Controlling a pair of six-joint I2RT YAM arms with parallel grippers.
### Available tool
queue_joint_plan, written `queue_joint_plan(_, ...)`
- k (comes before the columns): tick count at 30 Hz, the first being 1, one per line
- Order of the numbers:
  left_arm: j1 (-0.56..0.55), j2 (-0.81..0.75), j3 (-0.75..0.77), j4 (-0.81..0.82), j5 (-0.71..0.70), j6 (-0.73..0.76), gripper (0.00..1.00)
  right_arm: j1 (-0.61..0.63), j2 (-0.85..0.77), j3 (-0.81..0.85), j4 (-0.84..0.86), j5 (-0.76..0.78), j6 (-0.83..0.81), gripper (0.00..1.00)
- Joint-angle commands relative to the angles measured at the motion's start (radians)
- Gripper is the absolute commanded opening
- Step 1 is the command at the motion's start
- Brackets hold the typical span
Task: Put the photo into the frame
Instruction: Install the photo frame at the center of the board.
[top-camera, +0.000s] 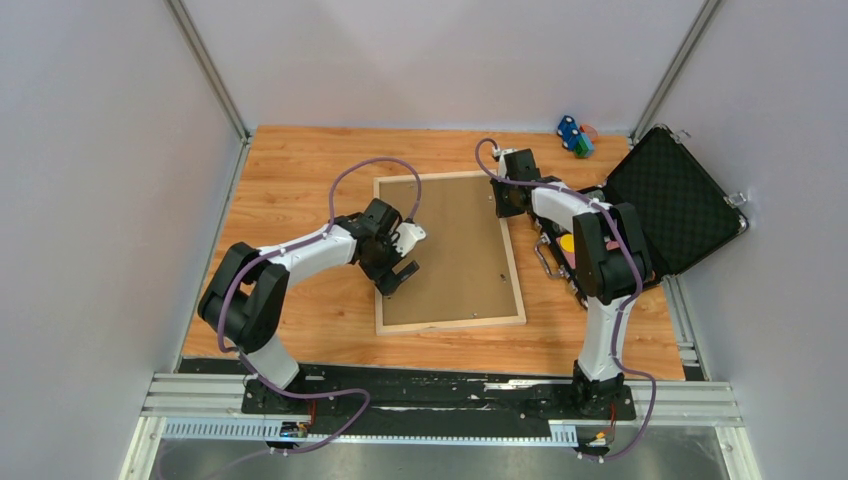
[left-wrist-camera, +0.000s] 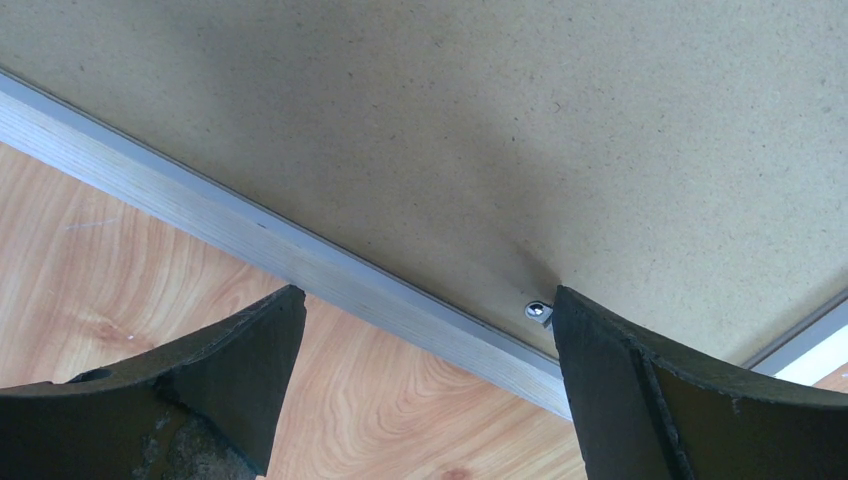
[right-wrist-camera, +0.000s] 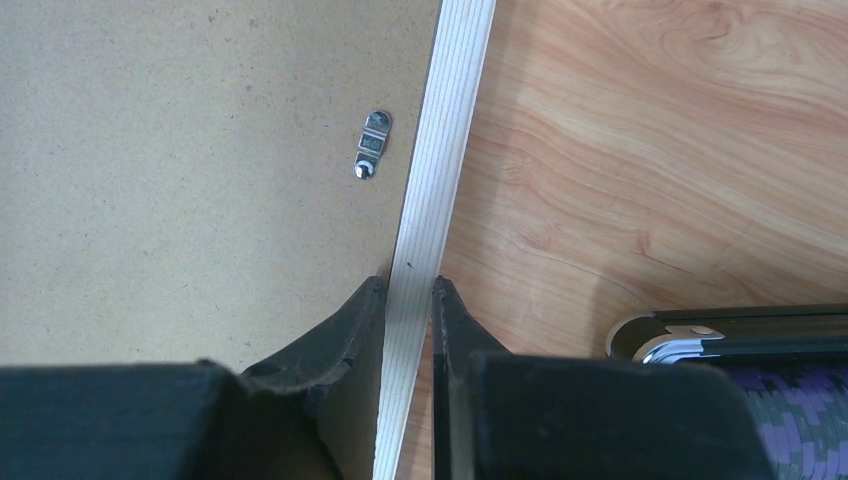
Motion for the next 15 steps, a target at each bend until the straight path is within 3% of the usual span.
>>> queue_joint_plan(1, -0.007, -0.023, -0.023, -0.045, 0.098, 0.027, 1.0, -0.009, 0.048, 0.008, -0.016, -0.01, -0.021, 0.0)
queue_joint_plan(15, -0.007, -0.046, -0.042, -0.043, 0.054, 0.032, 0.95, -0.008, 0.047, 0.007, -0.018, -0.019, -0.022, 0.0)
